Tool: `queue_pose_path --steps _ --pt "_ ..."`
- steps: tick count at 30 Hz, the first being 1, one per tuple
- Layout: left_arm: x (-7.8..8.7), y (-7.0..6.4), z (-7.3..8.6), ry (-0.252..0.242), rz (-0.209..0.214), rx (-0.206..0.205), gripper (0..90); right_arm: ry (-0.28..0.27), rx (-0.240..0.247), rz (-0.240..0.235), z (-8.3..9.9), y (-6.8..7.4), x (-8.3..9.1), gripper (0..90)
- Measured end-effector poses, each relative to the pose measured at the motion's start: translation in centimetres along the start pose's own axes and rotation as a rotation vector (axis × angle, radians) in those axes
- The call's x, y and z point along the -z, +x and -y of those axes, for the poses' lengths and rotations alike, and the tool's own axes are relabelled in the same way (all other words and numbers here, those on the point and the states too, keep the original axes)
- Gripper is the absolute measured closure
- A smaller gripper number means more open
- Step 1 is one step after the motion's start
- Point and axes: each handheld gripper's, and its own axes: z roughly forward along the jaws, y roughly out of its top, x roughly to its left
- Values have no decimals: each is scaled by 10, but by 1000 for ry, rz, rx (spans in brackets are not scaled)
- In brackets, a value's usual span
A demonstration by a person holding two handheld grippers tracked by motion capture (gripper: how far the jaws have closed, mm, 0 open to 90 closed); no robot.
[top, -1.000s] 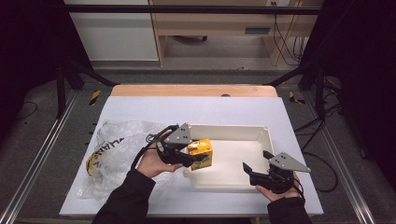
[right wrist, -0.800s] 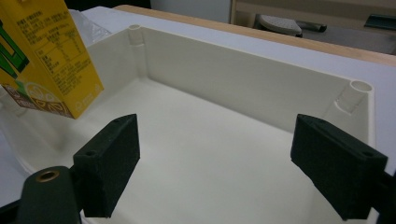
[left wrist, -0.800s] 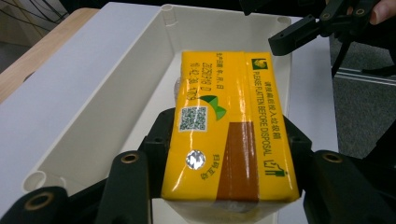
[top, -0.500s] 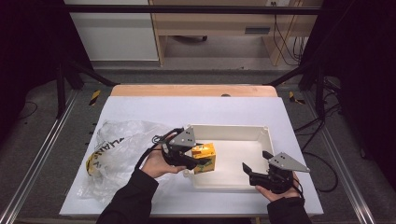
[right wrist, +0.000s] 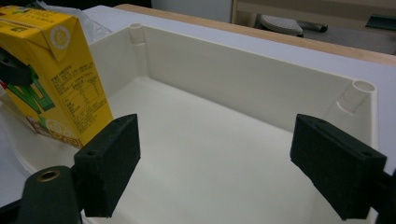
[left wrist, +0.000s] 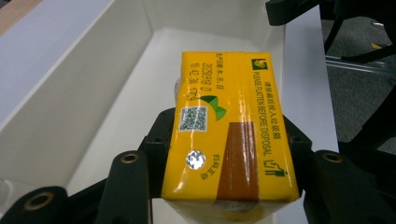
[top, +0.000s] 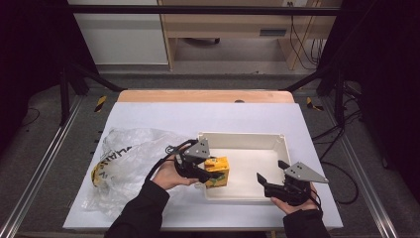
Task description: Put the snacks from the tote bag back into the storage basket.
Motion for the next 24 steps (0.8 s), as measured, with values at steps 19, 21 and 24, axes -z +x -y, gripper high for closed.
queue_pose_path --steps 19,21,24 --pt "-18 5 14 28 28 -12 506 0 3 -2 1 0 -1 164" --pt "-20 5 15 32 31 -16 505 0 3 -2 1 0 -1 164" --pt "-23 5 16 42 32 -22 505 0 1 -3 1 0 -1 164"
